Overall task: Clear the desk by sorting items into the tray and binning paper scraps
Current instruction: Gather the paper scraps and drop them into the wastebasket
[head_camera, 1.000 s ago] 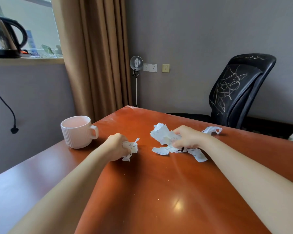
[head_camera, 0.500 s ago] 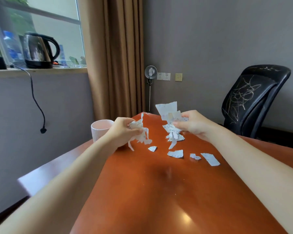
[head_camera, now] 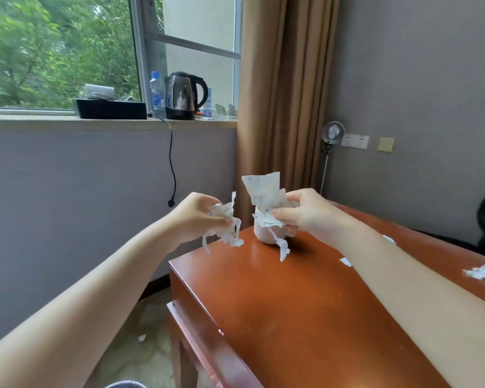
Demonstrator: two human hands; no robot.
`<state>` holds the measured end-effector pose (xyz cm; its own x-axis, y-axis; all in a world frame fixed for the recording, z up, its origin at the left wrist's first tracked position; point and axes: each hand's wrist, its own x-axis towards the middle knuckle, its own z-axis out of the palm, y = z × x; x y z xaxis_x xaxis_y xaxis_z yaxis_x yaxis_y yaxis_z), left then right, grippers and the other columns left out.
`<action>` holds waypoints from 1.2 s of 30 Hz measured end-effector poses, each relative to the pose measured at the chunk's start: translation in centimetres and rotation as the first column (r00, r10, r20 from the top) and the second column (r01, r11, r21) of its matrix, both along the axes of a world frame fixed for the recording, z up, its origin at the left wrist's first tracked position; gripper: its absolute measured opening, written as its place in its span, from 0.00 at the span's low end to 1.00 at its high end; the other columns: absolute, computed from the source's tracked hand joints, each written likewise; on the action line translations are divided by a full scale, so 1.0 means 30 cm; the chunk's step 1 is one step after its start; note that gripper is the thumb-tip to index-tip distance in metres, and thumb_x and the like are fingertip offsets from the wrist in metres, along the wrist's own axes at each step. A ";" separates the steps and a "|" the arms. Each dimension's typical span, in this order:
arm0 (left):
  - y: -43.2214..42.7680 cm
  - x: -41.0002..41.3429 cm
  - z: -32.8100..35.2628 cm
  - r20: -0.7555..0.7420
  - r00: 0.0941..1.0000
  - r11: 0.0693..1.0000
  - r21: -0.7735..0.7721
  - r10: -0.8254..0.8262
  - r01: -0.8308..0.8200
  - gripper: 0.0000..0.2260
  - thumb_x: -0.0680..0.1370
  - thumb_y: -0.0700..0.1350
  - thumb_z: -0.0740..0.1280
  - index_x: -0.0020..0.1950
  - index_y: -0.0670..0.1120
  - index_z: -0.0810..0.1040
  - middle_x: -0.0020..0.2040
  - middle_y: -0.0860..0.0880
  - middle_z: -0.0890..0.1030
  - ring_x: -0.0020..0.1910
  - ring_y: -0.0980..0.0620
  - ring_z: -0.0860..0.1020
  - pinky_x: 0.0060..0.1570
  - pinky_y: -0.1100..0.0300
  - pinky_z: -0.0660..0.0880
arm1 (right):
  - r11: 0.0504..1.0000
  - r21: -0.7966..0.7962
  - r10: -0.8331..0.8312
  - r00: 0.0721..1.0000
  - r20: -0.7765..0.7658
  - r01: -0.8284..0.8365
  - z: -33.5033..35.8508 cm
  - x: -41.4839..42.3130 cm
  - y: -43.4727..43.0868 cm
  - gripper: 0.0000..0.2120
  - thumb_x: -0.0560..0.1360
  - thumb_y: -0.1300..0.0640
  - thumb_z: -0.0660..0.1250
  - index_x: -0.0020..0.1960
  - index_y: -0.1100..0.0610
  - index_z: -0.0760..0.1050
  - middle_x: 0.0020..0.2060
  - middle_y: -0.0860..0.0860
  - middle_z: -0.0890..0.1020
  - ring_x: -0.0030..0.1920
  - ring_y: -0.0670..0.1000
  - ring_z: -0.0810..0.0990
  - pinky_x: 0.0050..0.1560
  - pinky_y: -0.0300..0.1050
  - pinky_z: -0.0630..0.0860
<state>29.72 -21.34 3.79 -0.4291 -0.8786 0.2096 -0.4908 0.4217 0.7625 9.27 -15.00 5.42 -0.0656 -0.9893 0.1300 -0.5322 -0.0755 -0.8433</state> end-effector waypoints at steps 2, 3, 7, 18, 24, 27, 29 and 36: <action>-0.009 0.121 -0.013 0.043 0.999 0.999 0.031 0.019 -0.020 0.11 0.71 0.46 0.70 0.38 0.38 0.76 0.33 0.48 0.74 0.33 0.52 0.69 0.37 0.60 0.64 | 0.999 0.005 0.048 0.999 0.013 -0.048 -0.021 0.107 -0.045 0.04 0.74 0.60 0.68 0.43 0.54 0.81 0.34 0.53 0.78 0.36 0.52 0.73 0.38 0.45 0.70; -0.013 0.181 -0.023 0.052 0.998 0.998 0.045 0.036 -0.038 0.12 0.70 0.46 0.71 0.40 0.36 0.76 0.34 0.47 0.74 0.34 0.52 0.69 0.38 0.59 0.63 | 0.998 0.004 0.070 0.997 0.012 -0.070 -0.034 0.161 -0.070 0.05 0.74 0.60 0.68 0.41 0.53 0.81 0.31 0.51 0.77 0.34 0.48 0.73 0.37 0.42 0.71; -0.015 0.405 -0.088 0.082 0.988 0.987 0.077 0.132 -0.139 0.09 0.71 0.44 0.70 0.39 0.38 0.77 0.33 0.48 0.76 0.33 0.53 0.70 0.38 0.59 0.65 | 0.979 0.028 0.203 0.979 0.025 -0.204 -0.102 0.382 -0.146 0.04 0.75 0.64 0.67 0.46 0.58 0.80 0.31 0.48 0.78 0.32 0.43 0.74 0.34 0.33 0.71; -0.019 0.807 -0.484 0.074 0.896 0.854 0.280 0.437 -0.439 0.12 0.72 0.46 0.71 0.37 0.37 0.76 0.32 0.48 0.72 0.32 0.52 0.68 0.33 0.61 0.61 | 0.948 0.170 0.292 0.948 -0.122 -0.270 -0.496 0.836 -0.293 0.07 0.74 0.61 0.64 0.47 0.61 0.80 0.43 0.57 0.83 0.38 0.50 0.74 0.39 0.42 0.69; -0.010 0.872 -0.794 0.025 0.858 0.764 0.442 0.513 -0.470 0.09 0.74 0.46 0.70 0.36 0.44 0.77 0.33 0.49 0.76 0.33 0.54 0.70 0.34 0.61 0.64 | 0.932 0.300 0.243 0.965 -0.097 -0.205 -0.795 0.937 -0.313 0.11 0.75 0.61 0.62 0.53 0.65 0.78 0.43 0.57 0.81 0.39 0.52 0.73 0.35 0.43 0.67; -0.013 0.888 -0.958 0.030 0.822 0.684 0.537 0.568 -0.493 0.10 0.75 0.46 0.69 0.38 0.41 0.77 0.36 0.47 0.76 0.36 0.51 0.71 0.36 0.59 0.65 | 0.905 0.399 0.181 0.982 -0.050 -0.146 -0.941 0.955 -0.315 0.10 0.74 0.62 0.61 0.49 0.65 0.79 0.40 0.58 0.81 0.38 0.51 0.71 0.33 0.42 0.63; -0.013 0.890 -1.059 0.041 0.792 0.626 0.589 0.609 -0.512 0.12 0.75 0.45 0.68 0.38 0.38 0.74 0.36 0.46 0.72 0.35 0.50 0.68 0.35 0.59 0.63 | 0.885 0.450 0.155 0.987 -0.043 -0.120 -1.033 0.959 -0.322 0.09 0.75 0.62 0.61 0.42 0.64 0.78 0.33 0.54 0.77 0.35 0.51 0.70 0.32 0.42 0.60; 0.002 0.858 -1.364 0.102 0.651 0.405 0.708 0.752 -0.578 0.06 0.76 0.41 0.65 0.40 0.41 0.74 0.33 0.46 0.71 0.32 0.50 0.66 0.30 0.60 0.62 | 0.821 0.552 0.226 0.971 -0.079 -0.147 -1.300 0.959 -0.323 0.13 0.76 0.63 0.60 0.33 0.54 0.70 0.29 0.47 0.72 0.33 0.49 0.69 0.29 0.39 0.60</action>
<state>55.46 -21.27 -37.13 0.3317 -0.7875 -0.5195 -0.1886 -0.5949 0.7814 38.03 -24.68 -33.58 0.1061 -0.8953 -0.4326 -0.6654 0.2594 -0.7000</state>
